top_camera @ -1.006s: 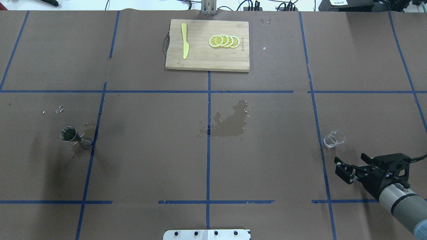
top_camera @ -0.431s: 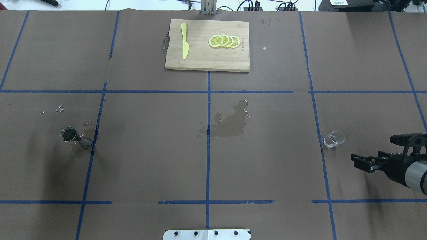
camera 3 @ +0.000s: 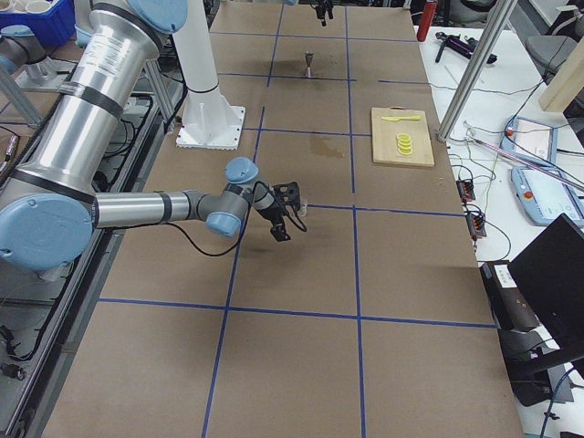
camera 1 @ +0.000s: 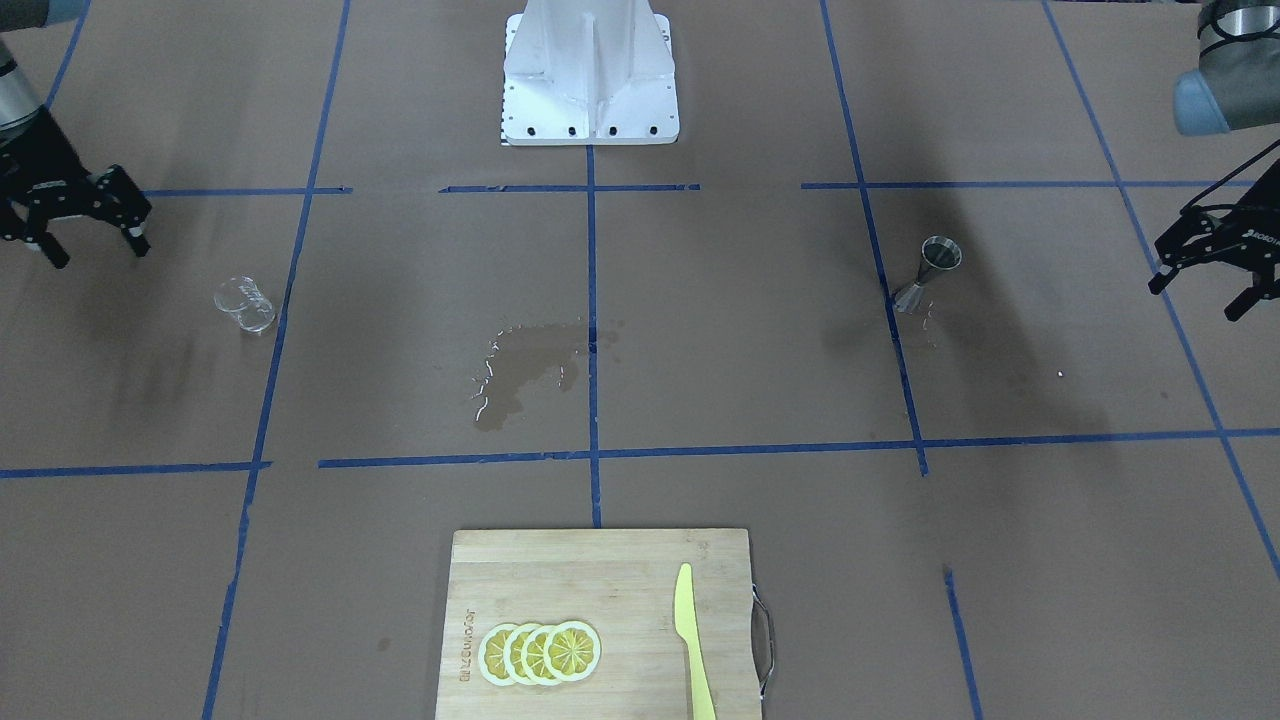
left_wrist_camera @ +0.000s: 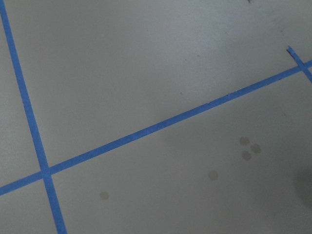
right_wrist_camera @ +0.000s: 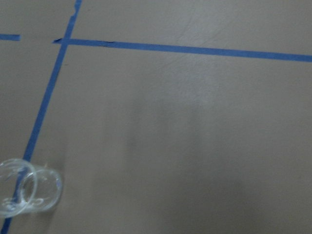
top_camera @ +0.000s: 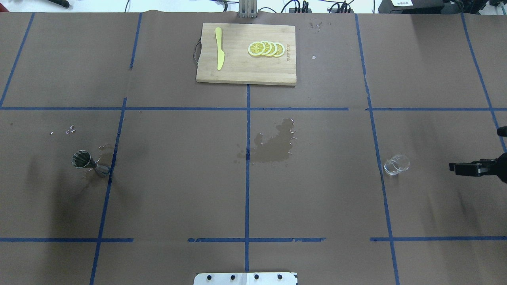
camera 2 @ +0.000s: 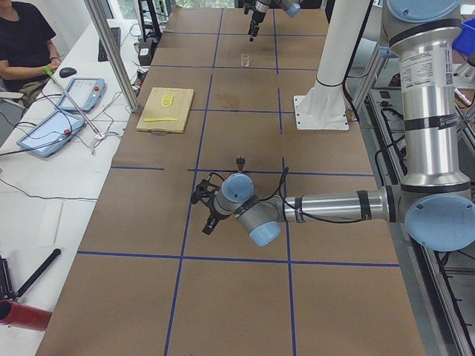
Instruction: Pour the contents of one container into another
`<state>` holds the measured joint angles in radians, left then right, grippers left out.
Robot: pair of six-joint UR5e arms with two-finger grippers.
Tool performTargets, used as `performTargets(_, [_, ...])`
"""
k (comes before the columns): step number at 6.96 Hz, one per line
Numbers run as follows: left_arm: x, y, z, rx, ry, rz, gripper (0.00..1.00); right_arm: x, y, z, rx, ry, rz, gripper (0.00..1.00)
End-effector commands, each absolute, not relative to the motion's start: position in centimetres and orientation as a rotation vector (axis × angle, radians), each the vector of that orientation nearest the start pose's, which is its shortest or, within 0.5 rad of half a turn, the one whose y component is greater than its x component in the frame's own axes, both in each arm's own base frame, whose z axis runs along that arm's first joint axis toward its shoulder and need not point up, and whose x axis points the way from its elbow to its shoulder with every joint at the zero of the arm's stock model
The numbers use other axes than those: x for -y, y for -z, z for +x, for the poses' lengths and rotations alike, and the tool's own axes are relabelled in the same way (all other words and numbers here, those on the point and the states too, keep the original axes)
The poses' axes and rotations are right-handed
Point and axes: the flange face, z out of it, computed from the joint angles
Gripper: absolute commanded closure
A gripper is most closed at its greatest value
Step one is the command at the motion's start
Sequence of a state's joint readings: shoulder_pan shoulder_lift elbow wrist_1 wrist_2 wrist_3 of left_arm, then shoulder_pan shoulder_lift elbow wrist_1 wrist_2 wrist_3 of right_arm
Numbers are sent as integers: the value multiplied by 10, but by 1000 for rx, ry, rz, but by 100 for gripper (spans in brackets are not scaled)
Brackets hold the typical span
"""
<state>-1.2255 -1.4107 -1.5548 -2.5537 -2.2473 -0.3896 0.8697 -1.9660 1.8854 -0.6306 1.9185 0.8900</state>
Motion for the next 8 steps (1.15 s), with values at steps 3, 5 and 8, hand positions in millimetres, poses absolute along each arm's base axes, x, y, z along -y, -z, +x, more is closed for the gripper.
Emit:
performTargets(3, [469, -575, 73, -815, -214, 380, 0, 432, -590, -45, 758, 105, 313, 0])
performTargets(5, [510, -555, -9, -708, -241, 388, 0, 431, -599, -10, 789, 105, 265, 0])
performTargets(8, [468, -568, -74, -785, -110, 259, 0, 440, -599, -6, 783, 93, 208, 0])
